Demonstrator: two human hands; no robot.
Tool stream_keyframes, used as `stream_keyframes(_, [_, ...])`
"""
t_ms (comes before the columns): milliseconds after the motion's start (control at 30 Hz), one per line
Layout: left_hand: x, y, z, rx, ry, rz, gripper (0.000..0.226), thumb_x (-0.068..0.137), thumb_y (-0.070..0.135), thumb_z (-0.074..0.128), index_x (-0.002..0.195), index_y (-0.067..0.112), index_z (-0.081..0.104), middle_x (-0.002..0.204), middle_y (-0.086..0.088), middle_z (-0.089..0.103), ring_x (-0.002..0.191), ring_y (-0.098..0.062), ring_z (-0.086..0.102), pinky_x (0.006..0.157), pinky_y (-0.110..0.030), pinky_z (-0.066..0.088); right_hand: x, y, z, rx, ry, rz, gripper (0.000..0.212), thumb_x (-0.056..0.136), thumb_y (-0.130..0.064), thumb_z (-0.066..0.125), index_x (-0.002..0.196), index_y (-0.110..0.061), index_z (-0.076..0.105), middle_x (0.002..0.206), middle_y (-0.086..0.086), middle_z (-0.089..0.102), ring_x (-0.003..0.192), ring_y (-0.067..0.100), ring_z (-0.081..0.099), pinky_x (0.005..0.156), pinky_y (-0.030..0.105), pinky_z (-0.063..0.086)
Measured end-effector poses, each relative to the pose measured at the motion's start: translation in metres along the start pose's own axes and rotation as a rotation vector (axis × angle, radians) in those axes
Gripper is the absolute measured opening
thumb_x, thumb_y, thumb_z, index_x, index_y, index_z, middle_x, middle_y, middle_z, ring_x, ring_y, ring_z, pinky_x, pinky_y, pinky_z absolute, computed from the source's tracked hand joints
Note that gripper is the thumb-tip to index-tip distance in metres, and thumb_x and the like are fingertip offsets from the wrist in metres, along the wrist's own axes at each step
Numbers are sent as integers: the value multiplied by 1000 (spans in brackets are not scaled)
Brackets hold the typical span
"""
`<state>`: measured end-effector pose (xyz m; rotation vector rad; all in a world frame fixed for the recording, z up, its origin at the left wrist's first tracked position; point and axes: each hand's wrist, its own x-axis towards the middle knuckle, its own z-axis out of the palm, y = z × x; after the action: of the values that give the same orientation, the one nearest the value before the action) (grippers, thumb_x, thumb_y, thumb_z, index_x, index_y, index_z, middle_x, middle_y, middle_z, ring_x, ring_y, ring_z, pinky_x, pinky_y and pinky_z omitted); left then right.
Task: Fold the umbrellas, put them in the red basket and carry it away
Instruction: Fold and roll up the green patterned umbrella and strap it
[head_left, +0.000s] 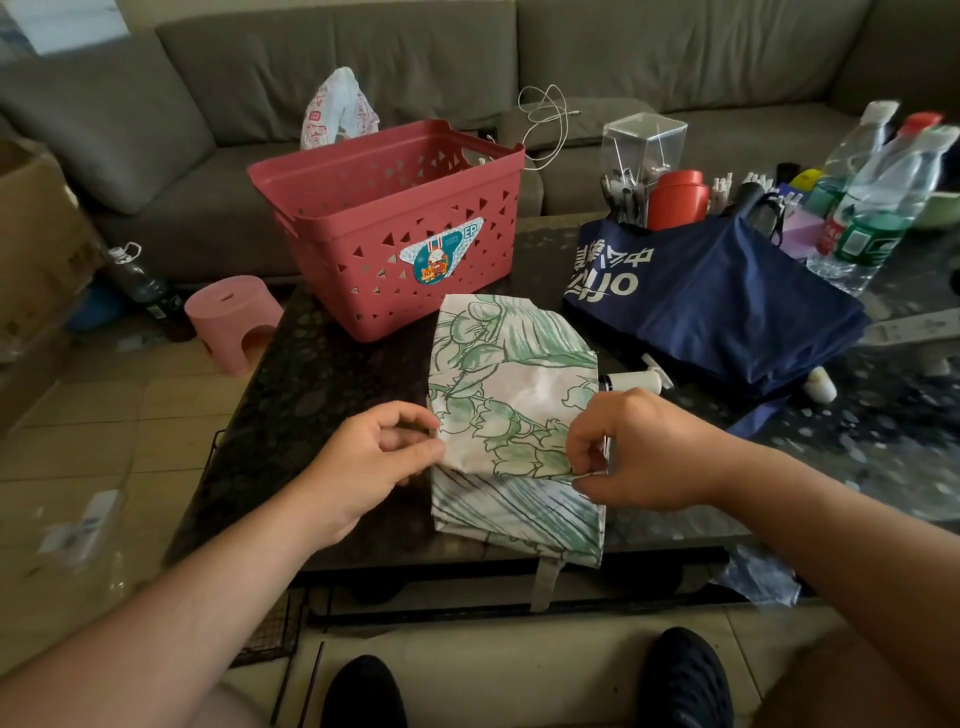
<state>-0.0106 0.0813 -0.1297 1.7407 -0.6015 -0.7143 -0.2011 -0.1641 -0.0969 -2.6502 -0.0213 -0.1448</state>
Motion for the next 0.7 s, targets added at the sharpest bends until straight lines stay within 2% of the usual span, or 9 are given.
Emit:
stream_keyframes(67, [-1,0,2,-37,-13,-79,27,91,1,77,112,16,70,83,-8,74,71,-14,61,66,-27,50,1,-2,1,-8,-10,-1,17,72,-19,83,73,-28,69,72,-11,66,81,9,62,69,17,47])
stream_keyframes(167, [-1,0,-2,-20,-38,-135,29,91,-1,75,114,15,67,76,-5,71,68,-13,58,64,-28,47,0,-3,1,-26,-46,5,15,74,-21,83,75,-28,71,75,-10,67,85,8,62,71,14,46])
stream_keyframes(267, [0,0,-5,79,-73,-168,26,89,2,78,107,15,66,74,-5,72,65,-13,58,61,-26,45,-1,-4,2,-36,-87,3,14,75,-20,83,76,-27,72,76,-10,69,84,7,63,72,10,45])
stream_keyframes(367, [-2,-4,-3,215,-115,-124,18,89,5,80,99,13,68,72,-2,71,65,-12,58,61,-21,47,-1,-5,9,-49,-177,-20,19,76,-20,81,73,-32,67,74,-13,67,78,7,64,71,8,43])
stream_keyframes(500, [0,-12,-4,411,-160,-37,14,88,15,83,89,29,78,78,3,74,72,-8,64,76,-28,51,-1,-4,22,-109,-308,-17,14,78,-30,82,79,-30,68,75,-17,64,77,3,63,74,20,51])
stream_keyframes(633, [2,-15,0,547,-178,4,18,86,23,82,89,41,79,73,10,69,68,-2,59,73,-26,49,-2,-2,29,-155,-372,24,14,79,-36,81,83,-29,70,78,-17,65,78,1,60,77,24,50])
stream_keyframes(700, [0,-9,2,611,-197,-5,8,85,34,82,87,42,79,70,12,67,64,-1,57,69,-23,48,-1,-3,29,-173,-395,35,13,80,-37,80,83,-30,70,79,-18,66,78,0,60,78,24,49])
